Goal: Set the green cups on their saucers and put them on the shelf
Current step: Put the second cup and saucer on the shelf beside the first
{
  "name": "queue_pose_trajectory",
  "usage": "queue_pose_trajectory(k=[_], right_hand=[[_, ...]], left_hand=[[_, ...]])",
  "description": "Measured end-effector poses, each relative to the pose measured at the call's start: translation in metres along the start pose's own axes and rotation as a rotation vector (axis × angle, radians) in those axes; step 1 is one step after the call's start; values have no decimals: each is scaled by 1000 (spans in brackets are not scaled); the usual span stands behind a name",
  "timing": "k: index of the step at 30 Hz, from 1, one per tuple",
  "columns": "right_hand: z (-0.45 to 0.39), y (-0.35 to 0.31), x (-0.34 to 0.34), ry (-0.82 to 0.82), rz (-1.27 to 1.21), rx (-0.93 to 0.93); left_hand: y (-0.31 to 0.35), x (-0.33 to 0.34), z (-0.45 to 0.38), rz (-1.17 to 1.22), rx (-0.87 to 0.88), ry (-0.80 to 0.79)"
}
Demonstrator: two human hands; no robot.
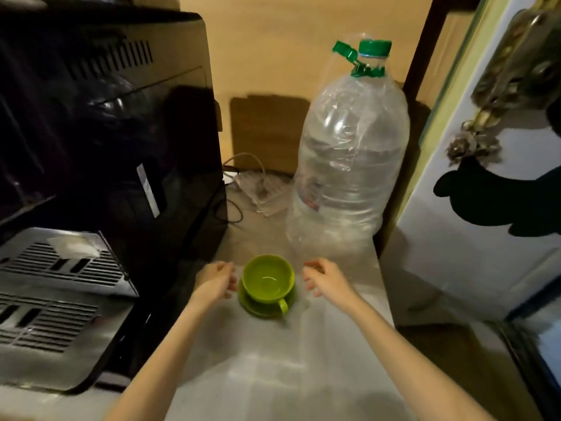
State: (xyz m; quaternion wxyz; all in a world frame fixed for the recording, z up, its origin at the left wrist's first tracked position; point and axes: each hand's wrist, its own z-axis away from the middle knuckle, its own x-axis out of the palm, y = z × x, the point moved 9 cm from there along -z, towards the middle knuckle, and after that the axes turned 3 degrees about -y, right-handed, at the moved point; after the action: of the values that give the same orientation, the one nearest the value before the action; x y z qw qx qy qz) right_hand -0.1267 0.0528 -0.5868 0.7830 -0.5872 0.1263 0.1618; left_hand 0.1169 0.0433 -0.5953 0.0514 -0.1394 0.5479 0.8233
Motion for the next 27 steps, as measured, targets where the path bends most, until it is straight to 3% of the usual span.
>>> queue_pose_trajectory(k=[3, 6, 10, 16, 27], right_hand=[[-7, 40, 28, -66, -45, 151], [-13, 62, 42, -79, -117, 255], [-22, 73, 53, -59, -269, 341], [-28, 77, 57, -23, -280, 377], [-13, 63, 49, -42, -364, 333]], left_hand=[[-48, 5, -9, 25, -183, 23], [-73, 15, -13, 10, -253, 2], [-77, 27, -16, 41, -272, -66], [-79, 36, -25, 46, -247, -121], [-65, 54, -12, 65, -203, -304]])
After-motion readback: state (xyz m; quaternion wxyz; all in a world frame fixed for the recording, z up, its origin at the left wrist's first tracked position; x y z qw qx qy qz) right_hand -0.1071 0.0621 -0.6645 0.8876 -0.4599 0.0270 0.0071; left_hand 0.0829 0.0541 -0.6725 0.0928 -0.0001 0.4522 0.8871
